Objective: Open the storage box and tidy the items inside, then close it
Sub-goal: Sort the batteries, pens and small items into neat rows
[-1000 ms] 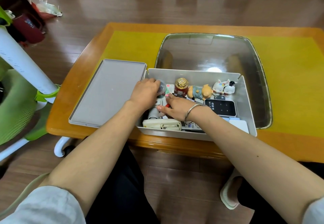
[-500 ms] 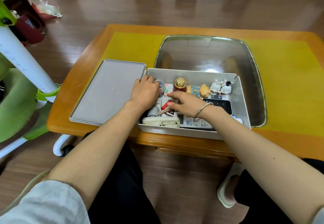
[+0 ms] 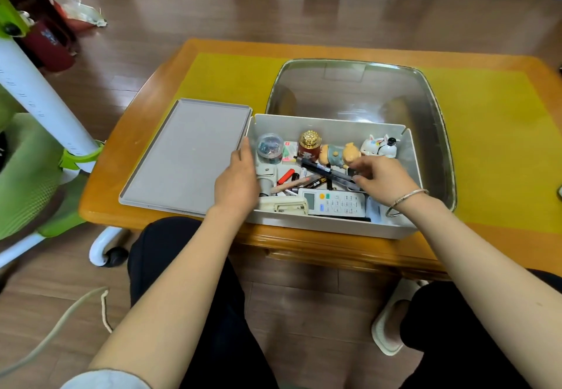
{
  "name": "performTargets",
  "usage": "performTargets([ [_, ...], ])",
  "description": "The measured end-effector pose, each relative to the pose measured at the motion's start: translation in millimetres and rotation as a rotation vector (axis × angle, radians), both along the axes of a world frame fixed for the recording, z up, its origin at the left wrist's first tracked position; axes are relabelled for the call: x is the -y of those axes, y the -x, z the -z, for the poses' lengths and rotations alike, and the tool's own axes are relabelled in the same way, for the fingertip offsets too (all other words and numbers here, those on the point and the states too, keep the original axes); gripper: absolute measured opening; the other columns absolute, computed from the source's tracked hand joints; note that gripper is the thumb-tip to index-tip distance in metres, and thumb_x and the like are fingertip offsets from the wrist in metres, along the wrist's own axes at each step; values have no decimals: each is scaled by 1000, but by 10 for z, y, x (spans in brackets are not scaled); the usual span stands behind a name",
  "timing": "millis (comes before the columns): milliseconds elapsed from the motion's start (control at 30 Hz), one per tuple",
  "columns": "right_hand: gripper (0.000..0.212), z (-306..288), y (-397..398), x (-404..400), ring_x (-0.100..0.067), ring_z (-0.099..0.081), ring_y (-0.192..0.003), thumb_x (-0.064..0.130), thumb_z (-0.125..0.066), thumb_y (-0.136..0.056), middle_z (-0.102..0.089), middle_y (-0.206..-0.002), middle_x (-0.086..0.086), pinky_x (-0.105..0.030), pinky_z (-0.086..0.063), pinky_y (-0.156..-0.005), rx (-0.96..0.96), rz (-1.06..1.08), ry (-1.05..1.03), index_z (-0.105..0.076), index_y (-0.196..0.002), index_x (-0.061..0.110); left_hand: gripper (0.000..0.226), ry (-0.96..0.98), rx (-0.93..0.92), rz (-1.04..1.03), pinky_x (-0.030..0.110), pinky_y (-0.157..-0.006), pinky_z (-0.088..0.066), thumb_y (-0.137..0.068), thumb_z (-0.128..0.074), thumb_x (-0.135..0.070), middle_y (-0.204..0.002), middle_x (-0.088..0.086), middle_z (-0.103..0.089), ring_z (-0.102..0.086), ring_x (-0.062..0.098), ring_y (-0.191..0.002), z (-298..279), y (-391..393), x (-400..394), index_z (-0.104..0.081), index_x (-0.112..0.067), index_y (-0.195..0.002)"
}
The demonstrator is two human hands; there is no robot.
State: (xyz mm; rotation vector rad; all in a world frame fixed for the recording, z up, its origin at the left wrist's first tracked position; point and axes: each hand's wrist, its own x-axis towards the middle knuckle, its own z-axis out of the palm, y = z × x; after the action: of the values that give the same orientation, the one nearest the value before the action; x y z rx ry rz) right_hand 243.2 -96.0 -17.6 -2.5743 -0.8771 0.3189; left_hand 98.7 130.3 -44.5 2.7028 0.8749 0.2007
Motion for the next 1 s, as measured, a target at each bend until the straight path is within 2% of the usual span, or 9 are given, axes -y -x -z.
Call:
performTargets([
  [167,42,114,14,-123,-25,-59,-106,27,-65,-86,-63,-117,-8,-34,-47,-92,-49,-38,125,-57,-124,11,82,38,22,-53,39,-68,-43,-87,-57,-9,-138,13,-44,-58,33,-105,21,3,-6,-7,-20,-152],
  [333,18,62,82,-265,-13,-52,-70,17,-66,-85,-58,-77,2,-20,-42,-60,-164,-131,3,-66,-103,19,82,88,66,-53,42,-79,-48,-87,-56,-7,-140,12,-43,-55,33,-111,39,7,-22,-9,-21,-152],
  [500,34,-11,211,-407,-14,-56,-79,3,-65,-84,-64,-89,0,-29,-53,-82,-254,-241,-45,-67,-114,17,81,116,103,-66,41,-79,-48,-86,-56,-5,-138,11,-47,-56,32,-109,63,4,-38,-11,-23,-152],
  [600,30,-37,220,-368,-14,-60,-87,0,-63,-84,-65,-91,2,-30,-53,-86,-277,-238,-88,-70,-107,17,81,135,120,-68,41,-79,-47,-86,-55,-4,-137,11,-47,-55,33,-110,61,10,-38,-12,-23,-152],
  [667,27,-32,219,-319,-13,-58,-89,5,-66,-83,-64,-98,2,-32,-51,-88,-221,-227,-99,-70,-107,17,80,145,129,-72,42,-80,-47,-86,-55,-4,-137,11,-48,-55,33,-111,59,15,-40,-13,-23,-151],
  [767,51,15,194,-273,-18,-57,-101,29,-71,-81,-58,-122,-4,-29,-45,-90,-140,-121,-17,-55,-128,15,79,164,136,-76,42,-82,-48,-86,-55,-4,-137,11,-48,-54,33,-112,50,16,-38,-14,-23,-151],
  [833,57,56,191,-287,-16,-56,-98,35,-68,-83,-60,-113,-4,-26,-44,-84,-186,-72,21,-50,-132,12,79,170,141,-76,42,-83,-48,-86,-55,-3,-137,10,-48,-54,32,-113,43,19,-33,-15,-23,-151],
  [900,51,93,211,-316,-13,-53,-89,27,-67,-85,-60,-103,-2,-23,-39,-77,-219,-88,36,-51,-131,12,80,172,140,-75,42,-83,-48,-85,-55,-3,-137,10,-48,-54,32,-113,32,21,-29,-15,-23,-151],
  [1000,39,110,233,-318,-11,-52,-90,12,-65,-85,-63,-106,-3,-22,-41,-81,-191,-94,-7,-59,-123,14,79,174,139,-74,43,-83,-49,-86,-56,-4,-137,10,-49,-55,32,-113,25,20,-24,-15,-22,-151],
])
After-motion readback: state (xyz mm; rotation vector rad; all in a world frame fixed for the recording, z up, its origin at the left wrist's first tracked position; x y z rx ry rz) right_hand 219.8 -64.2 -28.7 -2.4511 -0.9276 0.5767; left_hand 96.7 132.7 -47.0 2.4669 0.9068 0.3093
